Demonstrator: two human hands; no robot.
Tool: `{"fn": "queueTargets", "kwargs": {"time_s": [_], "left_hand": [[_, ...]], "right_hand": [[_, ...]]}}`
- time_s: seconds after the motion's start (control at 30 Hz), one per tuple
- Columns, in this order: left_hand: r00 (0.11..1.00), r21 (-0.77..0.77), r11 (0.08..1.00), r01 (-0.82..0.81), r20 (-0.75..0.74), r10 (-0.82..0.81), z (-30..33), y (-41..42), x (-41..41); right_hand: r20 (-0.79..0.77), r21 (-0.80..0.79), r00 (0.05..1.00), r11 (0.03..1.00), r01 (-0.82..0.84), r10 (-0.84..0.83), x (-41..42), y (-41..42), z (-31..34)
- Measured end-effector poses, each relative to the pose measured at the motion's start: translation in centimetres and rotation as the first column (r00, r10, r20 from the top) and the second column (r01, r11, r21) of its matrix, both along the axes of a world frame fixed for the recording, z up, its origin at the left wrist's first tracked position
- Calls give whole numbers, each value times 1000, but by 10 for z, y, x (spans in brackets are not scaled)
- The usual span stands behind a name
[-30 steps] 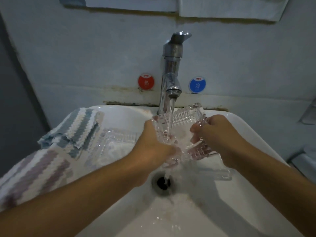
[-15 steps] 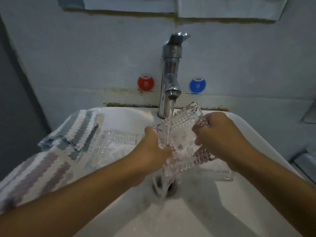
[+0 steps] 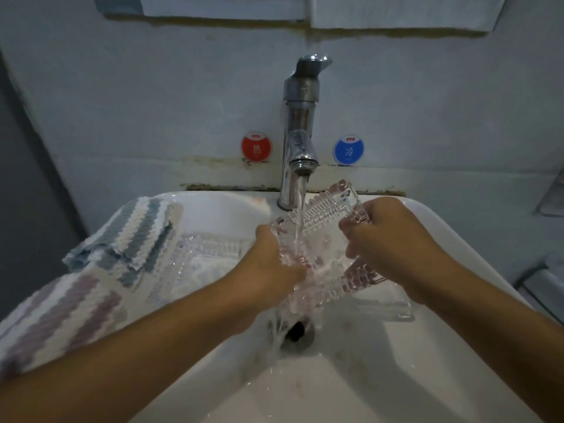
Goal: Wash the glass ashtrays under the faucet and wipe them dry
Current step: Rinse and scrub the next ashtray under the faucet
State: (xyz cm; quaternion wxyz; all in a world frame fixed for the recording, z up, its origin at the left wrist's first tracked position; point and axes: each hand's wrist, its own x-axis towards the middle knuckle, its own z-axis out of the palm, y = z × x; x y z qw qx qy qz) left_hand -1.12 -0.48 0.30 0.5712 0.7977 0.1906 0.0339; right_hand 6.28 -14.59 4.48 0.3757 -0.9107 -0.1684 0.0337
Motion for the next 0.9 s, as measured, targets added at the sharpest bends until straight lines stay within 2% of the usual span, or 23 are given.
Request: {"fn": "queueTargets", "kwargs": {"time_s": [0.03,0.1,0.23,0.3,0.4,0.63,0.73,0.9], "left_hand": [[1000,-32,999,21,-17,-22,0,0,0],[999,-2,1000,30,-18,-30,1,0,1],[997,220,974,-54,70,39,1,1,4],[990,264,960,-94,126,63,2,2,3],[987,240,964,-112,141,80,2,2,2],[999,55,998,29,-23,-28,8,-1,0],[1000,95,995,-6,9,5,8,-1,0],[985,289,950,-117,154,74,2,1,2]], "right_hand": [[2,1,1000,1000,2,-2,1,0,0],[-1,5,1000,1000,3,-3,3,-1,-1],[-32,20,999,1000,9,-8,3,0,0],[-26,20,1000,1000,3,-3,1,1,0],[14,10,1000,1000,-18,18,-3,1,-1],[37,21,999,1000,5,-6,0,-1,1],[32,21,999,1000,0,-1,-1,-1,0],[1,19,1000,1000,-13,13,-2,0,0]]}}
